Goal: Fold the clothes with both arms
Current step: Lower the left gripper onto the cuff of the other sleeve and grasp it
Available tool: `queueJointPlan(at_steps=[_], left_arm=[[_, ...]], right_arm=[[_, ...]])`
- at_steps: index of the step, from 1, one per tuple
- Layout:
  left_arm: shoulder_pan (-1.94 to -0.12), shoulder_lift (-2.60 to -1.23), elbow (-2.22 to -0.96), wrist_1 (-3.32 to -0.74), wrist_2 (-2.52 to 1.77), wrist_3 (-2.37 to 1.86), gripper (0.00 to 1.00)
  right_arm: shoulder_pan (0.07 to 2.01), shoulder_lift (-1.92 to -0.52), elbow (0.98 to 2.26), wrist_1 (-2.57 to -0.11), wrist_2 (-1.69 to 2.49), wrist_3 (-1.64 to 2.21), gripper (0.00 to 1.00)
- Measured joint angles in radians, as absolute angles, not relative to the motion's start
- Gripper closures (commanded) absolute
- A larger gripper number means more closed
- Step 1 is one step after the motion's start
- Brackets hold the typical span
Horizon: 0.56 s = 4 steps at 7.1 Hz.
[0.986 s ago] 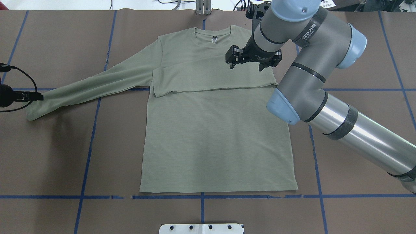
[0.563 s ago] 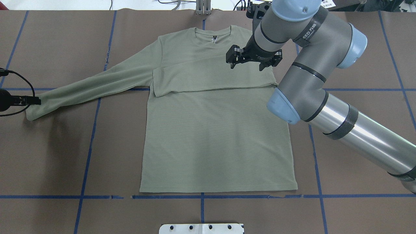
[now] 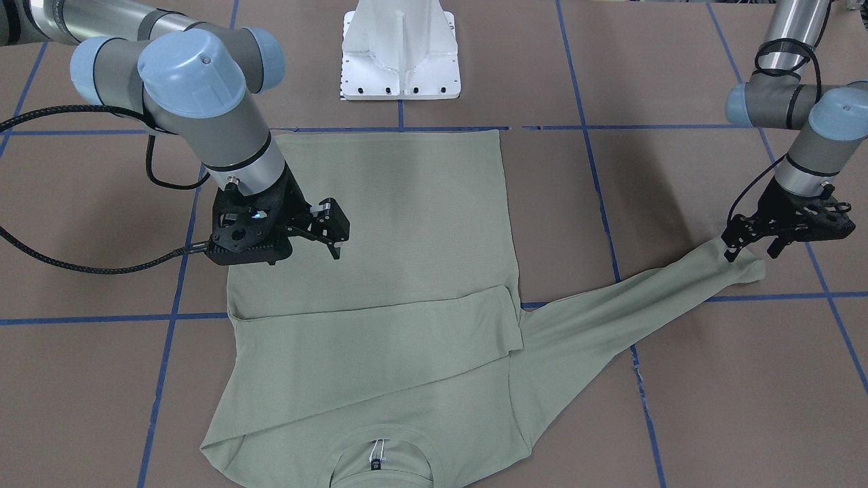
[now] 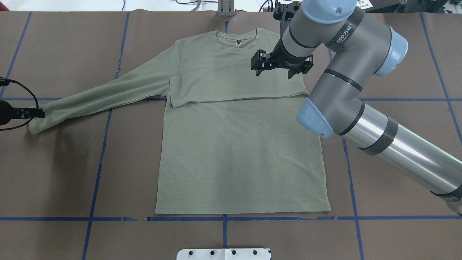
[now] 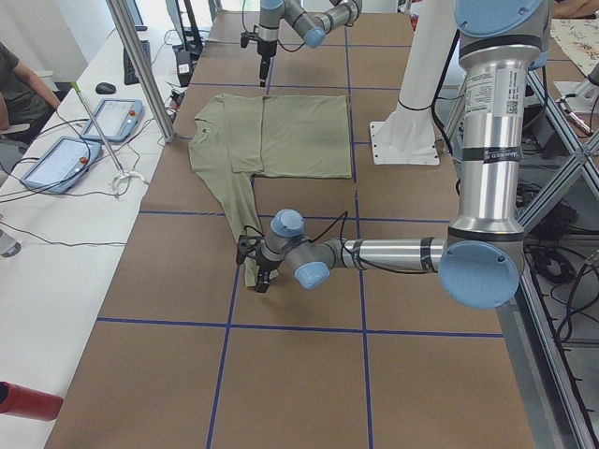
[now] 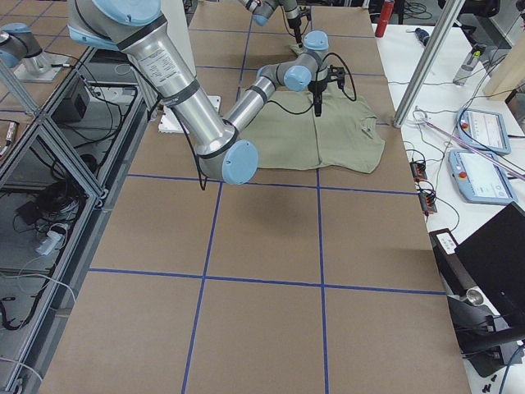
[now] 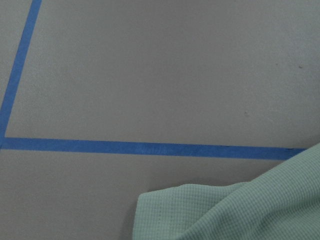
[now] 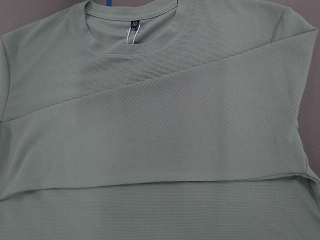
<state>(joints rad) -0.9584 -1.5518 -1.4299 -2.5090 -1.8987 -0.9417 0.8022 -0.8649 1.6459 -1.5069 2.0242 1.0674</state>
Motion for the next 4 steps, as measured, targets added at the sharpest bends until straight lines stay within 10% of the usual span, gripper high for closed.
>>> queueJointPlan(at_steps=[4], left_arm=[[-0.942,-1.551,-1.428,-2.508,-1.899,-0.943,0.13]], right_arm=[[0.815,-0.874,1.658,-1.506,2.032,1.066,0.0]])
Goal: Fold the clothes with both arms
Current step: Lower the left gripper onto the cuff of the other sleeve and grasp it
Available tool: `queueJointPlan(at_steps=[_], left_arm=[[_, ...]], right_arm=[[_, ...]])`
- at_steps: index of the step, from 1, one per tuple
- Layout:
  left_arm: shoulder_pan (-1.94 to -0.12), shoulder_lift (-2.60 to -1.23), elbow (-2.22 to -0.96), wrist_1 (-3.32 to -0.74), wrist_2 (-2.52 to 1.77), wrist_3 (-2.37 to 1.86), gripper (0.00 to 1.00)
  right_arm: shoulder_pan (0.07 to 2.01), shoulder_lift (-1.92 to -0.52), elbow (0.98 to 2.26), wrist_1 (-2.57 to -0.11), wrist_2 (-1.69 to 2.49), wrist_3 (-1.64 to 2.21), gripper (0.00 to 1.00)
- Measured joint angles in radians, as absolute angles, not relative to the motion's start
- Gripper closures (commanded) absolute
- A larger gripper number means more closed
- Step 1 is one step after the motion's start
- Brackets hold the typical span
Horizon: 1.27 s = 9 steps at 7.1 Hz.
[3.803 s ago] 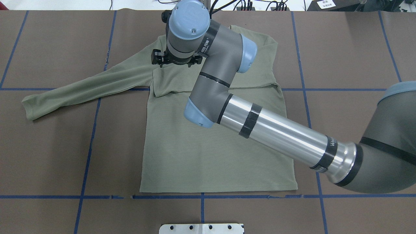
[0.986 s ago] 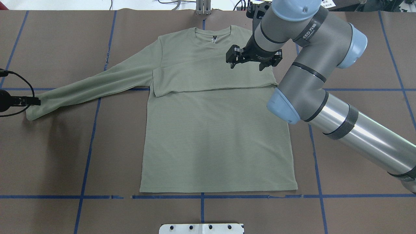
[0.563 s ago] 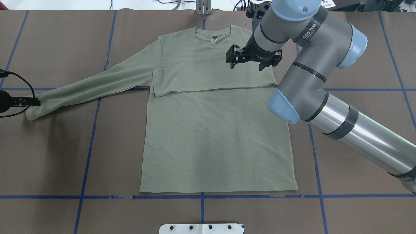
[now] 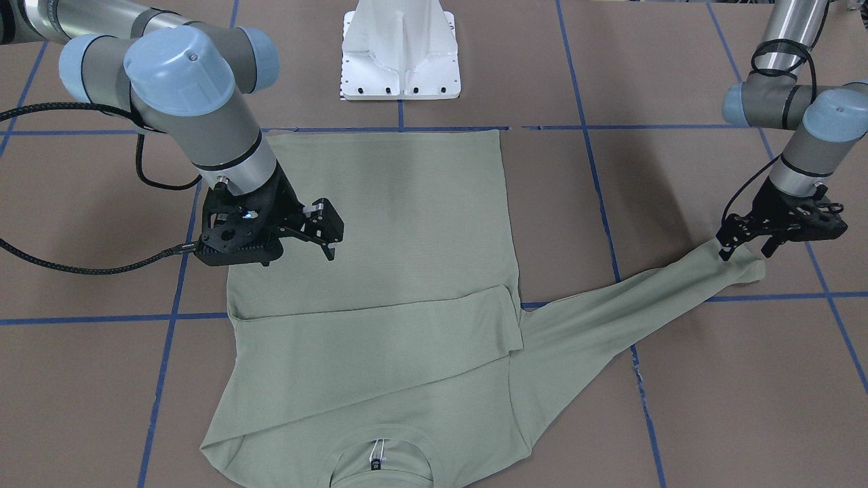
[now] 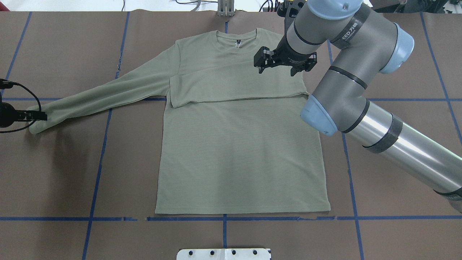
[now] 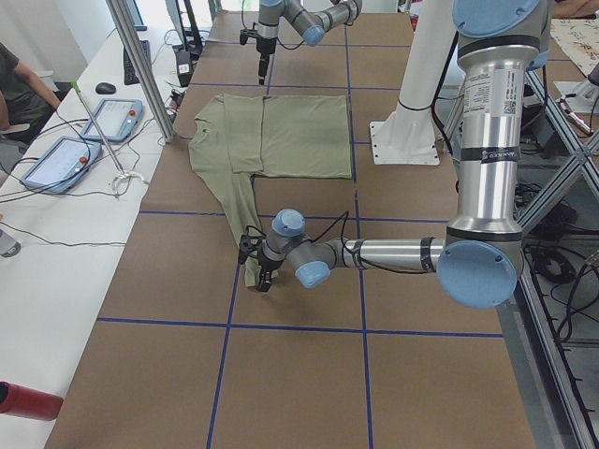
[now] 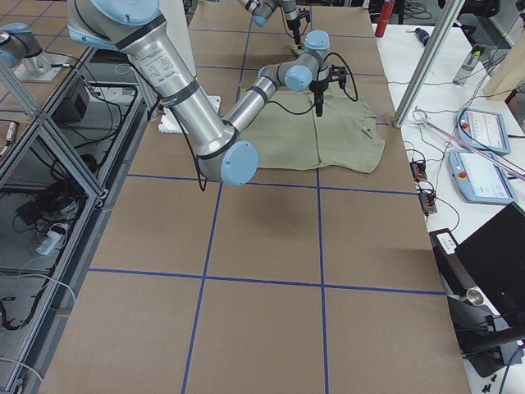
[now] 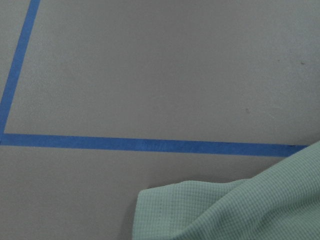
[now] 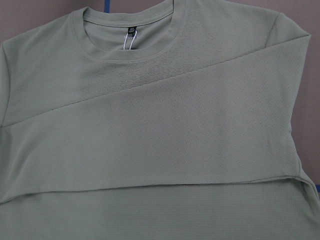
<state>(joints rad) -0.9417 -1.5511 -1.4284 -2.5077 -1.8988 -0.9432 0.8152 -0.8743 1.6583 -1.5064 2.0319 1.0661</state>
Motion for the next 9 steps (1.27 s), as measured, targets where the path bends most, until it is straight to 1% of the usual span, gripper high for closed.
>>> queueJointPlan(at_steps=[1,2,6,7,8,9], left_arm=[[-0.94,-1.55,-1.428,-2.506,-1.898,-0.943,0.2],[-0.94,-1.547,-1.429,-2.503,-1.896,-0.943,0.23],[-0.94,-1.545,-1.429,-2.5,-1.895,-0.942,0.25],[-0.938,-1.545,-1.429,-2.499,-1.894,-0.942,0.36],[-0.935,-1.545,-1.43,-2.498,-1.895,-0.942,0.51],[-0.934,-1.545,-1.431,-2.495,-1.895,-0.942,0.64]], right_arm=[[0.816,-0.877,1.664,-1.507,2.032,1.066,0.0],[0.816,-0.881,1.67,-1.507,2.032,1.066,0.0],[0.816,-0.888,1.681,-1.508,2.031,1.066,0.0],[0.817,-0.89,1.682,-1.507,2.031,1.066,0.0],[0.819,-0.89,1.682,-1.507,2.032,1.066,0.0],[0.821,-0.891,1.682,-1.507,2.032,1.066,0.0]])
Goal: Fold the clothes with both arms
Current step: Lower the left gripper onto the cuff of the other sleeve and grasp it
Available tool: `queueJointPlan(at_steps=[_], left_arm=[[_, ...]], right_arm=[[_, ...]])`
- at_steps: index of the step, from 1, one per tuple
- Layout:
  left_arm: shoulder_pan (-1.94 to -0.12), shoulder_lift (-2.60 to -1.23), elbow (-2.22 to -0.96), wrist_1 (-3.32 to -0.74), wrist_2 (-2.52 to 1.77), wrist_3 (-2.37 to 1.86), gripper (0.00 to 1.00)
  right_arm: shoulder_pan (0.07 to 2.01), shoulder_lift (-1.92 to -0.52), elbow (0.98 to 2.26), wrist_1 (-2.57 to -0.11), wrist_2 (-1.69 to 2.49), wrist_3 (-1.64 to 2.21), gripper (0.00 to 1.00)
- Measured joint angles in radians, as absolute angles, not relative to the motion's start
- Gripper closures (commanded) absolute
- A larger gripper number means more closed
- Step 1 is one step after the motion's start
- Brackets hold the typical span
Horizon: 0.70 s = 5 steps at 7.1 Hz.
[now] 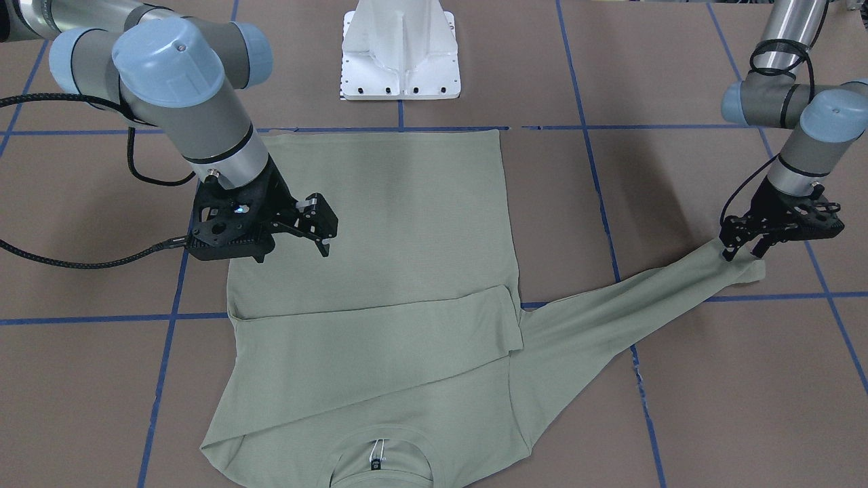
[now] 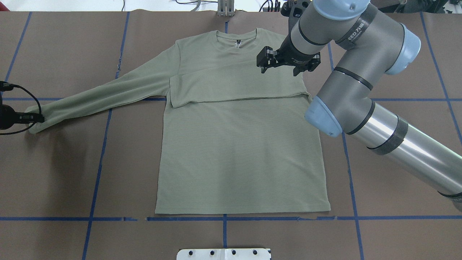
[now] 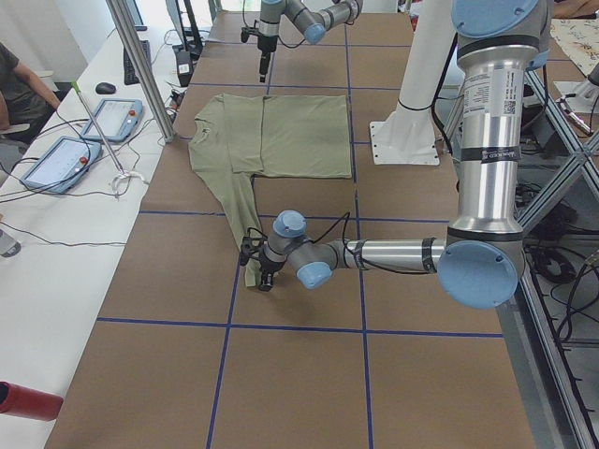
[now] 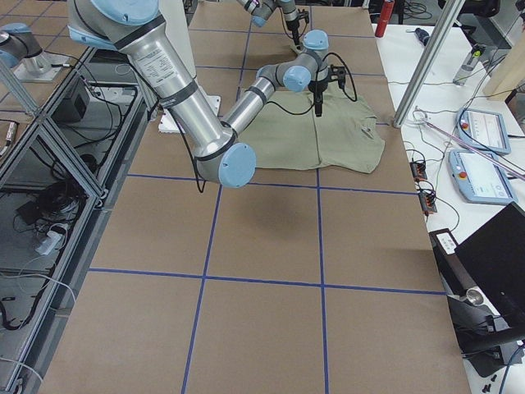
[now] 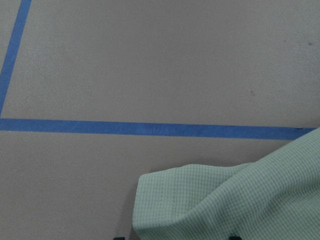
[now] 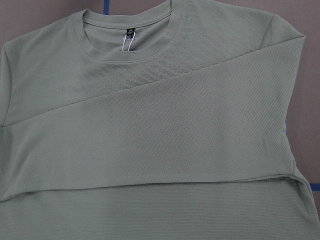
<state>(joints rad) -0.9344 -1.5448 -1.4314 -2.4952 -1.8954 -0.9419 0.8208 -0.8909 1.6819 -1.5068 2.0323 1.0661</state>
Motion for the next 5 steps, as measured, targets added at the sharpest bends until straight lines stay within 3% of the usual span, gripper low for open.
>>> queueJointPlan(at_steps=[3,5], left_arm=[[-0.934,-1.545,-1.439,-2.491,-1.896,-0.942,0.98],[-0.933,-1.538,-1.469,-2.476,-1.897,-0.942,1.0]], right_arm=[[0.828,-0.895,1.681,-1.506,2.034,1.065,0.0],[0.836,-0.906,1.685,-1.506,2.038,1.061,0.0]])
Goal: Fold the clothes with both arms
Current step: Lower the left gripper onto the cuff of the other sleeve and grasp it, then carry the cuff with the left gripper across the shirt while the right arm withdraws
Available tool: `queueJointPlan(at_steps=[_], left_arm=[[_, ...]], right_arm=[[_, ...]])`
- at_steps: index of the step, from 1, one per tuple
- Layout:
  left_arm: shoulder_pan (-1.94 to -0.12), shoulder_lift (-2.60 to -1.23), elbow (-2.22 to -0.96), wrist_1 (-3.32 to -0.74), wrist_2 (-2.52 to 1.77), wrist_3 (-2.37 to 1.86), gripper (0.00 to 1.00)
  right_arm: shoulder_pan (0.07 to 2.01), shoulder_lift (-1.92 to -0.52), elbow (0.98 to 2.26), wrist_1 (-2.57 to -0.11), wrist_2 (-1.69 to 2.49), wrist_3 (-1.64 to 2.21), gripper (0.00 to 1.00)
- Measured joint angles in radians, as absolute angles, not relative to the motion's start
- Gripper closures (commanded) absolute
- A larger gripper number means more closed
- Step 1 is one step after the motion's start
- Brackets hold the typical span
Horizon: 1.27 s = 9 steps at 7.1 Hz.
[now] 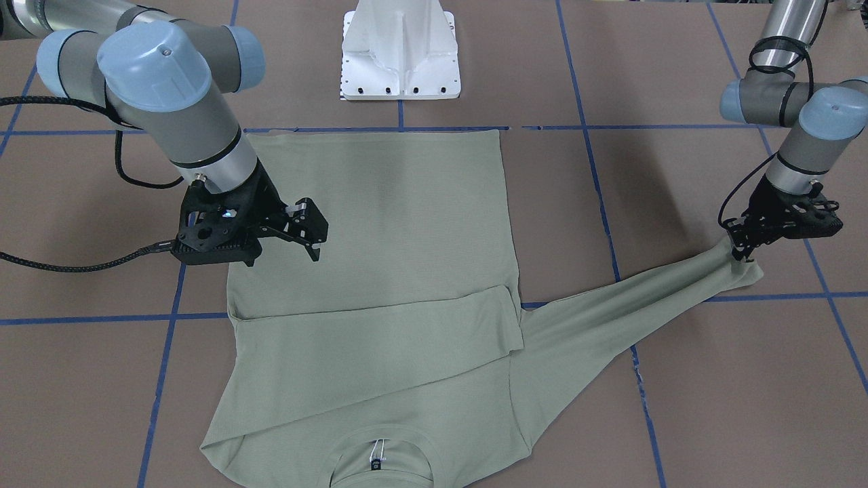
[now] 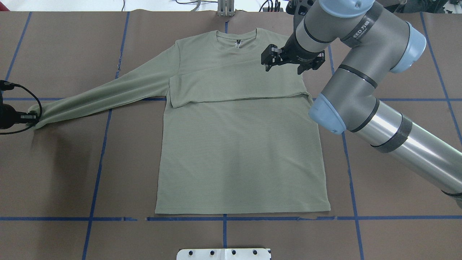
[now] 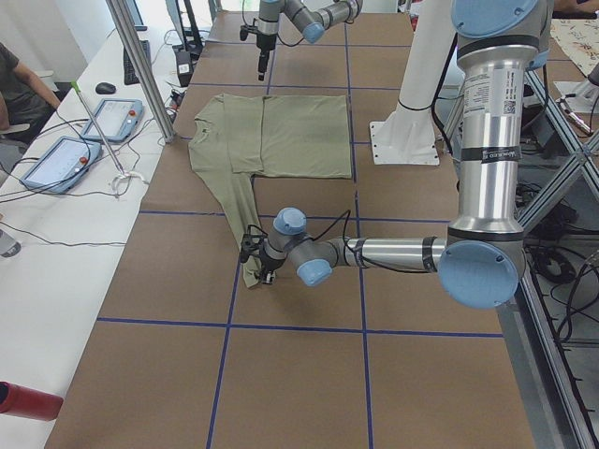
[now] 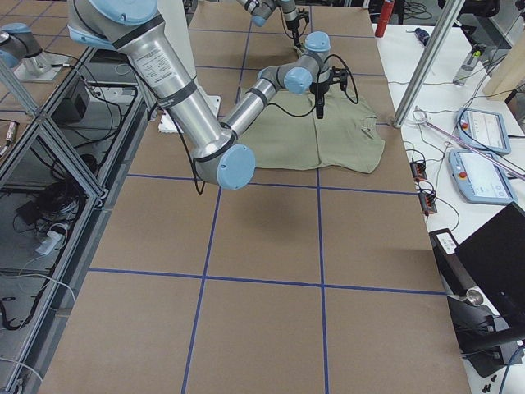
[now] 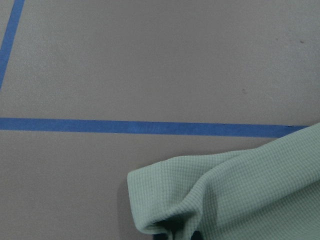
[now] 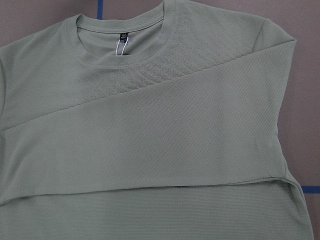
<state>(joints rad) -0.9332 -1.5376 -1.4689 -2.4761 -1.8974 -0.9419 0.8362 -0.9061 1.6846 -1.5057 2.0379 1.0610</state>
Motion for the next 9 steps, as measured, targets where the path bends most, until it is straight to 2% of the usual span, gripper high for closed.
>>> queueJointPlan(at_steps=[1,3,5,7,9], left_arm=[[-0.933,-1.525,-1.522,-2.43,-1.9,-0.942,1.0],[-0.931,-1.517,-1.733,-2.179,-1.905,-0.94,1.0],[-0.929,-1.627,-1.891,-1.87,-1.906,-0.939,1.0],[-0.925,-1.888,-1.892,-1.588,-1.905,-0.941,1.0],[-0.92,-2.107,-1.814,-1.464,-1.91,-0.964,1.0]], right_arm=[[0.839,-0.916,1.694,-1.506,2.038,1.055,0.0],[0.85,-0.966,1.74,-1.506,2.049,1.038,0.0],[0.872,-1.054,1.815,-1.507,2.086,1.019,0.0],[0.915,-1.181,1.902,-1.508,2.131,1.006,0.0],[0.962,-1.325,1.963,-1.508,2.151,0.925,0.0]])
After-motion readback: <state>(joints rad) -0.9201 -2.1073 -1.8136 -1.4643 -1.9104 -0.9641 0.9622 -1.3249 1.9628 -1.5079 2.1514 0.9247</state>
